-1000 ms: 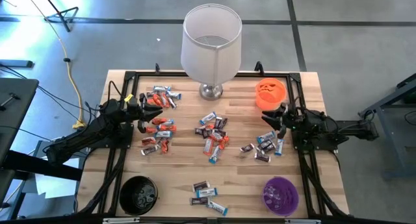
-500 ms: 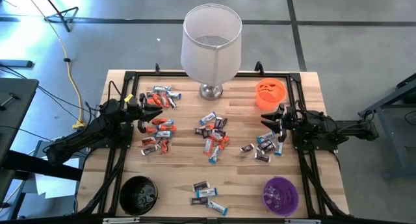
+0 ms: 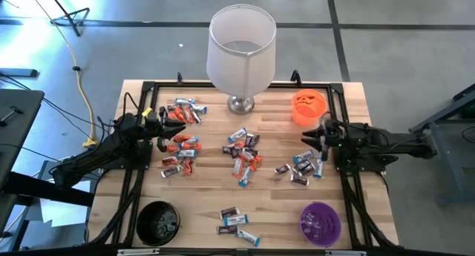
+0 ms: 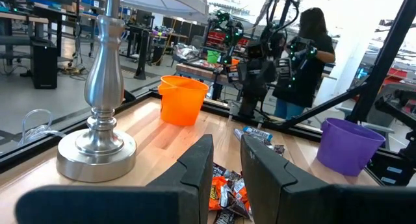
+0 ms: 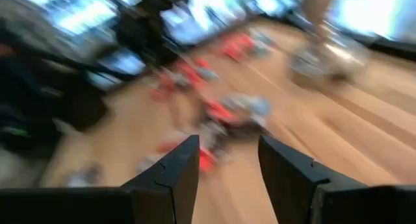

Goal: Sort candy
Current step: Put the white chocolate bar into the orange bucket

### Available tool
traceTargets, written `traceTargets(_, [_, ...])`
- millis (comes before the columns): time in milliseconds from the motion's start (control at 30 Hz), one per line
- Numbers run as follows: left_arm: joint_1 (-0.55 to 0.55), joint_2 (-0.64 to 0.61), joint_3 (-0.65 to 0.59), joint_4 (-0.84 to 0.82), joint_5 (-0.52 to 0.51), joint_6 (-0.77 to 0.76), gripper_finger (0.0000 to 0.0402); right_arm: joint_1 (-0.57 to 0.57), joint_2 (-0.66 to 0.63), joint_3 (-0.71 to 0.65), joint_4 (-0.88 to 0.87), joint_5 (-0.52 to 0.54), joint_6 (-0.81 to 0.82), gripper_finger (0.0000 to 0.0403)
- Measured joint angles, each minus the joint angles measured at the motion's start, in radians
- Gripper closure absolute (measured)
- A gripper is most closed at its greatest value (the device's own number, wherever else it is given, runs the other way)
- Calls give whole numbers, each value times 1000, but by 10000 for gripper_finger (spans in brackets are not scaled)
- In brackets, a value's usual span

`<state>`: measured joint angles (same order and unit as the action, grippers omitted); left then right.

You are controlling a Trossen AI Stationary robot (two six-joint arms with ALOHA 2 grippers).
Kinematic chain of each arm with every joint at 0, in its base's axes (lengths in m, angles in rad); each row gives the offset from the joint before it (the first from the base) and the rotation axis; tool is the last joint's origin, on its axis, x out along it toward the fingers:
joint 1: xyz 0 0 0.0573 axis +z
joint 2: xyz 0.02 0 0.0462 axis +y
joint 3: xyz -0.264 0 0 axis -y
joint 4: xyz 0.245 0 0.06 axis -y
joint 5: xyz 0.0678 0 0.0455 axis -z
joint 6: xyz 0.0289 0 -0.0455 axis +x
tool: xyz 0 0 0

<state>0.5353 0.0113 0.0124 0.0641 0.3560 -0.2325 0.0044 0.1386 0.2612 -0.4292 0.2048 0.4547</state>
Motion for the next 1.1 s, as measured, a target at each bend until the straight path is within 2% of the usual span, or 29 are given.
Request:
traceTargets(33, [0,0,0,0,0,0,337,0,35,28,-30,28,38,249])
traceTargets(133, [0,0,0,0,0,0,337,0,146,100,-67,10,93,249])
traceTargets(367, [0,0,0,0,0,0,337,0,447,266,-394,-158,261,249])
traceTargets(467, [0,0,0,0,0,0,337,0,568,332,-515,-211,180,249])
traceTargets(567, [0,0,0,0,0,0,337,1,670,395,-582,-217,59,249])
traceTargets(867, [0,0,0,0,0,0,337,3,875,455,-591,-213,-275,249])
traceTargets(1100, [0,0,0,0,0,0,337,2,1053,455,-566,-187,-253,249])
